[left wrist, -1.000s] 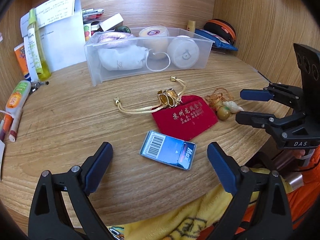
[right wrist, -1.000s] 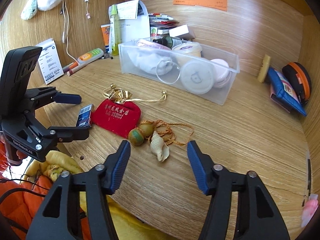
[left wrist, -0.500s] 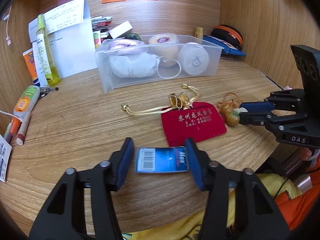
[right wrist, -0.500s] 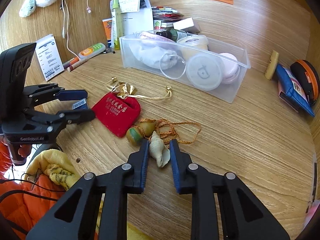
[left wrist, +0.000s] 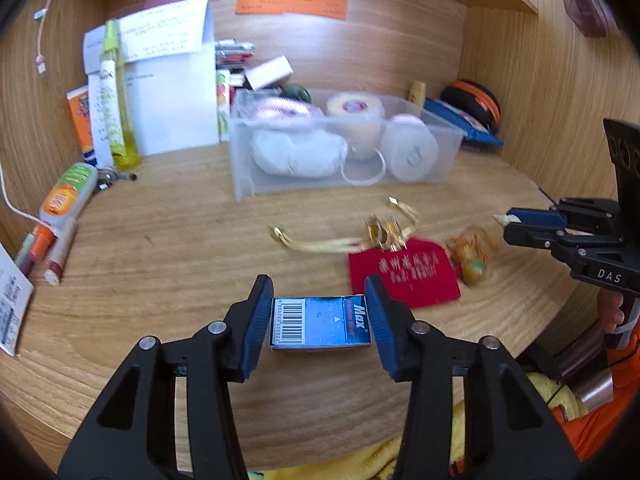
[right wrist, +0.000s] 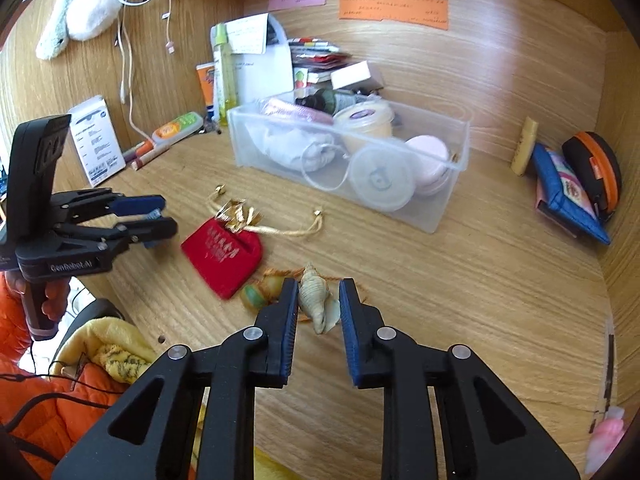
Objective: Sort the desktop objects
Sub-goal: 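Grasp the blue card with the left tool while the right grasps the shell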
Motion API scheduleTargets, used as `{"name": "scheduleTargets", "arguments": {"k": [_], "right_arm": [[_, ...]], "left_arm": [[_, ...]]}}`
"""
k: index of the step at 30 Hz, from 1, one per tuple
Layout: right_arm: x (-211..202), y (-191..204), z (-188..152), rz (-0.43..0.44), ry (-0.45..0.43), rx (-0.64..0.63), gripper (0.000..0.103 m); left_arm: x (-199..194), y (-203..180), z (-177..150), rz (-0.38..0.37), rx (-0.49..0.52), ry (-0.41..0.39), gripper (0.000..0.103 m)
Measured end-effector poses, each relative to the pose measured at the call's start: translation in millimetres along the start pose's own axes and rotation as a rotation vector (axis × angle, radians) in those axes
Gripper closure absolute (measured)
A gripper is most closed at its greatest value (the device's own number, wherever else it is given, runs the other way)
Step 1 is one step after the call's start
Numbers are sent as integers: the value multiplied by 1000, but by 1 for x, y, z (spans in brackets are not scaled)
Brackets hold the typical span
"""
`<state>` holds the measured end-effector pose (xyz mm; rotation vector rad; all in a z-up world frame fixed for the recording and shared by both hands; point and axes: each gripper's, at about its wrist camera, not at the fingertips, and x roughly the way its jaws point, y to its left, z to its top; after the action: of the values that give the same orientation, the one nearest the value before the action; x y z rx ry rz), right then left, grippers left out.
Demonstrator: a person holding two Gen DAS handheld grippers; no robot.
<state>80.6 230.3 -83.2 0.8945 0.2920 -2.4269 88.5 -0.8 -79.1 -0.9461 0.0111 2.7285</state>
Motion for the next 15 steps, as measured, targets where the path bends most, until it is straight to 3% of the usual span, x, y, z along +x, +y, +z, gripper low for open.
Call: {"name": "scheduleTargets", "arguments": {"k": [15], "right_arm": [[-15,-53,35,-64,-107,92,84]], "left_arm": [[-14,33,54,61,-29,-136,56]]}}
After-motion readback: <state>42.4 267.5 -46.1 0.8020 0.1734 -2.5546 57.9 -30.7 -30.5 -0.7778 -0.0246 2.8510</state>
